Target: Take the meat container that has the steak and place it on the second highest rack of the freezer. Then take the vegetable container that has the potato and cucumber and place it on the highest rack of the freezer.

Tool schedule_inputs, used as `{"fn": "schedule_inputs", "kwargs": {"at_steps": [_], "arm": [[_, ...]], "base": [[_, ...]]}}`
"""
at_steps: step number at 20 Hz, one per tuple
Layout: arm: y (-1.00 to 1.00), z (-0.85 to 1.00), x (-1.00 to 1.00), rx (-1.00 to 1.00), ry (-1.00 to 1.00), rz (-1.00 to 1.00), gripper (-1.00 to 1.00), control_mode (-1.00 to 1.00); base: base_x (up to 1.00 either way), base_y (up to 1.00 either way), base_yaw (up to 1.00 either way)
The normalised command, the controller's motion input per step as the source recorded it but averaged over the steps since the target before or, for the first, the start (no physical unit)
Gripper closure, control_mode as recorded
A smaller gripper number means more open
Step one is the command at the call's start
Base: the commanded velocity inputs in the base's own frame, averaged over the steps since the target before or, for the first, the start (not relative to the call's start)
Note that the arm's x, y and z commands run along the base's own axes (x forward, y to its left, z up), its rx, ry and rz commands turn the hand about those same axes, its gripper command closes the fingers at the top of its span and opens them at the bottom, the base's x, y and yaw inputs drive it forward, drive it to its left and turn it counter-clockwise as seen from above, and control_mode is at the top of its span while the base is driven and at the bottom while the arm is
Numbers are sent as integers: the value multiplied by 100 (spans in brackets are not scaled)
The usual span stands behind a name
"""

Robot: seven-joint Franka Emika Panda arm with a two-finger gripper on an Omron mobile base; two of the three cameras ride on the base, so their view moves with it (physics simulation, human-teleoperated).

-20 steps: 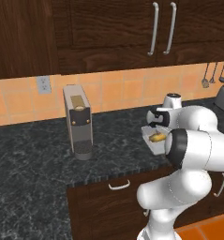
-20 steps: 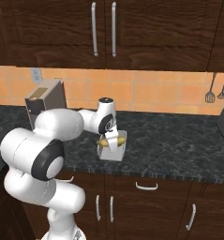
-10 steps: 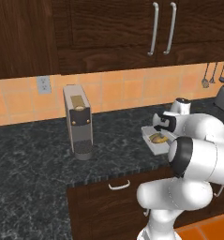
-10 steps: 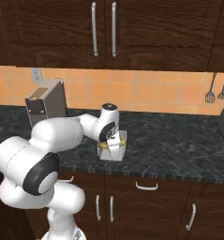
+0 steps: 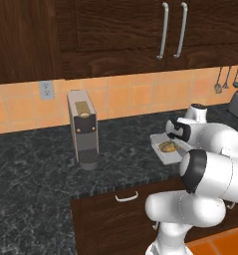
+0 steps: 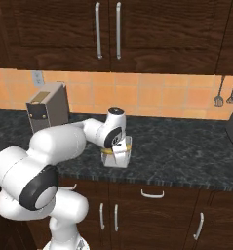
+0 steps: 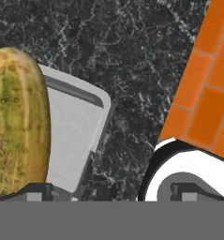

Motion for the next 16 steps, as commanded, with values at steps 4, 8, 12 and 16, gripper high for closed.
{"fn": "schedule_inputs", "kwargs": {"at_steps": [4,8,12,16], "arm": [[-3,-8,-19,0,3,-7,-100,-100],[-2,-32,10,0,3,-3,-100,-100],[-1,-30,6,0,4,-1,-100,-100],[0,-30,22,0,0,-2,-100,-100]], "base": [[0,0,0],[0,0,0],[0,0,0],[0,0,0]]}}
